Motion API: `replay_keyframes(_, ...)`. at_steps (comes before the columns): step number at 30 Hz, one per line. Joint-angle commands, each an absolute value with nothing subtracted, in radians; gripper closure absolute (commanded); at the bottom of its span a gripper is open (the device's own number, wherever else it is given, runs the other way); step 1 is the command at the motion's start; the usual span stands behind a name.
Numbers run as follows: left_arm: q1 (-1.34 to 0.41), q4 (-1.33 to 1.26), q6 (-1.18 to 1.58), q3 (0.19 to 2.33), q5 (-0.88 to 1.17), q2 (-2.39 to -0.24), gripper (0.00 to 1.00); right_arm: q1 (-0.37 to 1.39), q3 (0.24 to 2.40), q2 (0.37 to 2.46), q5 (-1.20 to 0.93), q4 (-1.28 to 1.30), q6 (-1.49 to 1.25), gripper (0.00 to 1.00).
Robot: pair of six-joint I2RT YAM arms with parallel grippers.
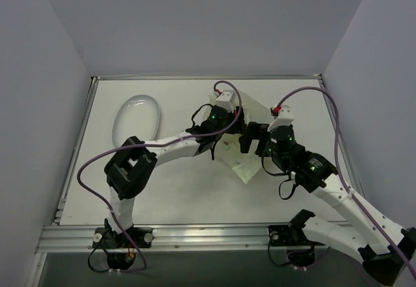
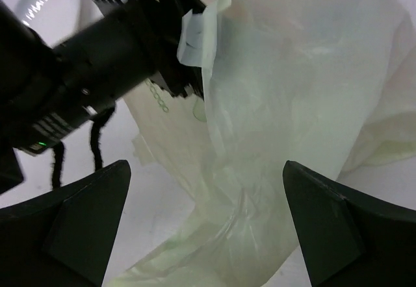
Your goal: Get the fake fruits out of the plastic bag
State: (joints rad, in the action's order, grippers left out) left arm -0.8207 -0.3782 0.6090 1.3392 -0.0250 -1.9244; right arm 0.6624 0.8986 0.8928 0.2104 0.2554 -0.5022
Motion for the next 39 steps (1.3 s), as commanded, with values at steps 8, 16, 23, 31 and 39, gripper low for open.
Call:
replay_keyframes(8,-0.819,-0.238,0.445,1.514,-0.167,-2.025,0.29,0.680,0.749,0.838,0.546,0.344,-0.672,0.76)
replay_keyframes(16,-0.804,-0.224,0.405,1.673,-0.225,-2.177,0.19,0.594,0.710,0.841,0.496,0.336,-0.644,0.97)
replay_keyframes(23,-0.796,-0.250,0.385,1.781,-0.242,-2.328,0.40,0.607,0.696,0.816,0.399,0.298,-0.600,1.00)
replay_keyframes(31,-0.769,-0.299,0.434,1.726,-0.241,-2.341,0.97,0.609,0.672,0.793,0.351,0.258,-0.587,1.00)
replay_keyframes(39,-0.765,-0.431,0.475,1.429,-0.299,-2.090,0.98,0.595,0.653,0.727,0.439,0.284,-0.646,1.00)
